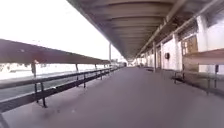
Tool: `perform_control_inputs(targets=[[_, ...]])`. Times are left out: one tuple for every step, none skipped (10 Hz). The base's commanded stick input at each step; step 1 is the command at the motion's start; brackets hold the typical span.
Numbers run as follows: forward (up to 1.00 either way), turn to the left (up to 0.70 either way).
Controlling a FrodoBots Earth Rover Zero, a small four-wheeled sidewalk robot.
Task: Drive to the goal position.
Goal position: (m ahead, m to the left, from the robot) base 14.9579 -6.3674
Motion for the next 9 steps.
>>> perform_control_inputs(targets=[[0.70, 0.00], [0.70, -0.07], [0.70, -0.23], [0.70, 0.00], [0.70, 0.00], [0.70, 0.00], [0.70, -0.05], [0.70, -0.11], [0.70, 0.00]])
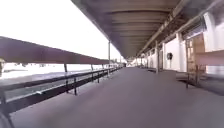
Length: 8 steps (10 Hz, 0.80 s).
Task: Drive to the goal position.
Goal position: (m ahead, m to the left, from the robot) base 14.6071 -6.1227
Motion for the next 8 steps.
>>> perform_control_inputs(targets=[[0.70, 0.00], [0.70, 0.00], [0.70, 0.00], [0.70, 0.00], [0.70, 0.00], [0.70, 0.00], [0.70, -0.13], [0.70, -0.29]])
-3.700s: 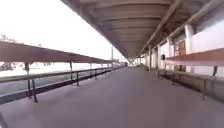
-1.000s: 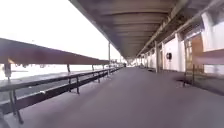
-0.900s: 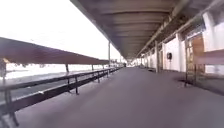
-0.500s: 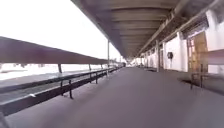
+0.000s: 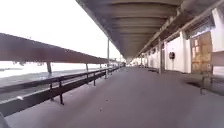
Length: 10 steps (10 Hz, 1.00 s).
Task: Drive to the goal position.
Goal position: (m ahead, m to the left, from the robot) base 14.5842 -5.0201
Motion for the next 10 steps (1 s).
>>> perform_control_inputs(targets=[[0.70, -0.35], [0.70, -0.35], [0.70, -0.35], [0.70, -0.35], [0.70, 0.00], [0.70, 0.00], [0.70, 0.00], [0.70, 0.00], [0.70, 0.00], [0.70, 0.00]])
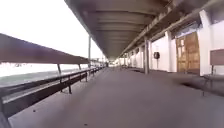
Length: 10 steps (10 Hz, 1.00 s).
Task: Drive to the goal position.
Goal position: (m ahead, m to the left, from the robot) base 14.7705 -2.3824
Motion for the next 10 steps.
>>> perform_control_inputs(targets=[[0.70, 0.00], [0.70, 0.00], [0.70, 0.00], [0.70, 0.00], [0.70, 0.00], [0.70, 0.00], [0.70, 0.00], [0.70, 0.00], [0.70, 0.00], [0.70, 0.00]])
